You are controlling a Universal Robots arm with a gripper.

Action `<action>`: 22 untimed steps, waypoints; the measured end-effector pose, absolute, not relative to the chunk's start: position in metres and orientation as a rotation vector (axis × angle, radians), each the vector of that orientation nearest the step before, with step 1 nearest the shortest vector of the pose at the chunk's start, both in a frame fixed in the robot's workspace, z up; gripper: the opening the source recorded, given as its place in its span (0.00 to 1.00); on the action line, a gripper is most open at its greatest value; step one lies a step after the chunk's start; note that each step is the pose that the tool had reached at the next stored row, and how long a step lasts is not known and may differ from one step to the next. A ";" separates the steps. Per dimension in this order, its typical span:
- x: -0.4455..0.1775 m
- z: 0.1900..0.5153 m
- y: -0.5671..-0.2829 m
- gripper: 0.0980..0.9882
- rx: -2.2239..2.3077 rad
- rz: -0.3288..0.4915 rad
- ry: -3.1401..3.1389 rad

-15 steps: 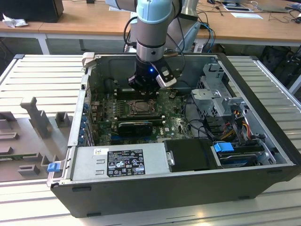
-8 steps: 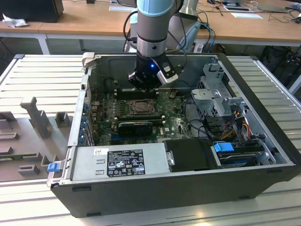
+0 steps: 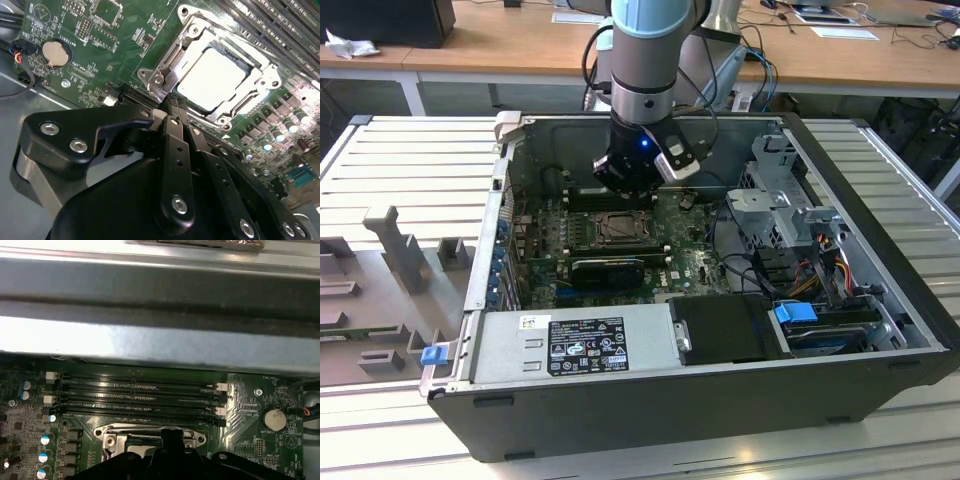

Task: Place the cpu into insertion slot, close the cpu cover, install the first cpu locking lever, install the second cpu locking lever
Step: 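Install the second cpu locking lever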

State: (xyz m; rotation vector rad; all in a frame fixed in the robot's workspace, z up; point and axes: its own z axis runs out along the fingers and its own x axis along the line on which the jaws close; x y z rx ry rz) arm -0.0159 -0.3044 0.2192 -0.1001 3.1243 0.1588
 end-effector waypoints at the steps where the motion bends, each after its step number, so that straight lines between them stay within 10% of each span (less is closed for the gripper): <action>1: -0.016 0.219 -0.306 0.01 -0.100 0.159 3.124; 22: -0.017 0.251 -0.352 0.01 -0.099 0.161 3.133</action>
